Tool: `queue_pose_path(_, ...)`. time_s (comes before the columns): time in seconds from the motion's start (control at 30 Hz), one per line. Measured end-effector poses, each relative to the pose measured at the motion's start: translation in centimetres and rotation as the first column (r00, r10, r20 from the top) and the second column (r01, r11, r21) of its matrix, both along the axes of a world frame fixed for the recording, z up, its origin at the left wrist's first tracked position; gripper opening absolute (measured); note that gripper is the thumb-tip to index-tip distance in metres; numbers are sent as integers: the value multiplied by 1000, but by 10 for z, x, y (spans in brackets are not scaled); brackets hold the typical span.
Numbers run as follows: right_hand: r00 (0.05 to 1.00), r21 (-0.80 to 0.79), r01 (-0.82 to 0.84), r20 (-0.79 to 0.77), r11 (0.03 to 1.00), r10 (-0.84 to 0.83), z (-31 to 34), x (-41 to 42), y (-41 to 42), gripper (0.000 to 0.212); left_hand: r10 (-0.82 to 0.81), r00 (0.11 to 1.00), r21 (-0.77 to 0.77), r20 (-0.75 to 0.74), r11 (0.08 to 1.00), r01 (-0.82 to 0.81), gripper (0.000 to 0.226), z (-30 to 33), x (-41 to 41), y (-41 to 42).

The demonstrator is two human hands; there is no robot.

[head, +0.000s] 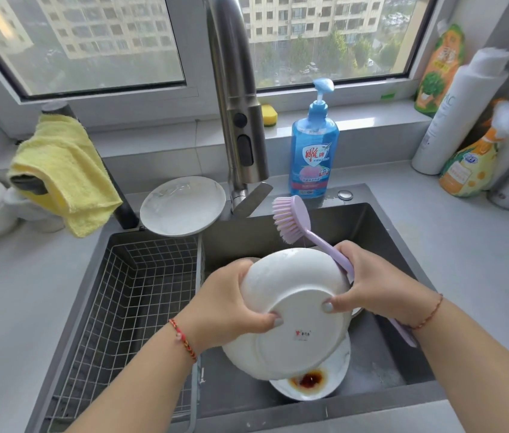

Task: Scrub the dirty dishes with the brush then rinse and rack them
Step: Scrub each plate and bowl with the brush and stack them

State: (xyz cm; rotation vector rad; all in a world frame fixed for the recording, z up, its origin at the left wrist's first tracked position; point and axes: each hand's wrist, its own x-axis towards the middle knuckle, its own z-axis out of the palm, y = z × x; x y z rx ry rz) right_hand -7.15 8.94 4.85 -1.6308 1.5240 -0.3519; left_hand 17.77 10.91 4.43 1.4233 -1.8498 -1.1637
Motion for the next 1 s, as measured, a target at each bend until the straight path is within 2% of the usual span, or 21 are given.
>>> queue_pose_path(0.13,995,-116,76,-48,990,-82,-6,5,2,54,94,996,-68,6,993,-94,45,-8,-3,5)
queue_pose_path(0.2,974,-184,224,58,957,-217,-8,8,4,37,177,984,-81,-19,981,-177,41,-14,-3,5)
queue_pose_path(0.27,912,-154,385,214,910,-350,-11,5,10,17,280,959,-78,-43,956,-283,42,-16,-1,6)
queue_pose_path(0.33,870,-76,449,262,890,-417,-15,3,21,20,373,926,-68,-64,924,-377,43,-18,3,6)
queue_pose_path(0.43,884,24,396,258,918,-389,-17,13,38,31,428,902,-85,-50,898,-431,39,-18,6,7)
queue_pose_path(0.53,929,-90,273,282,958,-238,1,34,53,41,424,905,-135,19,898,-418,38,-23,2,6)
queue_pose_path(0.63,998,-209,-16,62,978,29,19,57,71,45,456,885,-219,97,877,-428,34,-23,-6,4)
queue_pose_path(0.7,994,-216,-104,-55,971,94,25,64,75,46,441,891,-296,109,870,-394,35,-26,-6,4)
queue_pose_path(0.73,996,-220,-76,-52,973,66,24,61,71,46,454,887,-249,79,871,-424,36,-23,-4,6)
queue_pose_path(0.8,994,-186,108,55,977,-99,17,46,58,45,457,890,-134,1,882,-452,39,-22,2,10)
queue_pose_path(0.87,950,-28,288,132,957,-282,10,30,45,36,458,888,-109,-41,881,-460,38,-22,6,13)
queue_pose_path(0.93,913,130,362,153,923,-379,5,22,42,32,451,890,-109,-61,884,-455,38,-17,8,14)
queue_pose_path(1.0,908,142,359,178,923,-380,4,22,43,33,441,895,-112,-62,888,-446,39,-18,8,13)
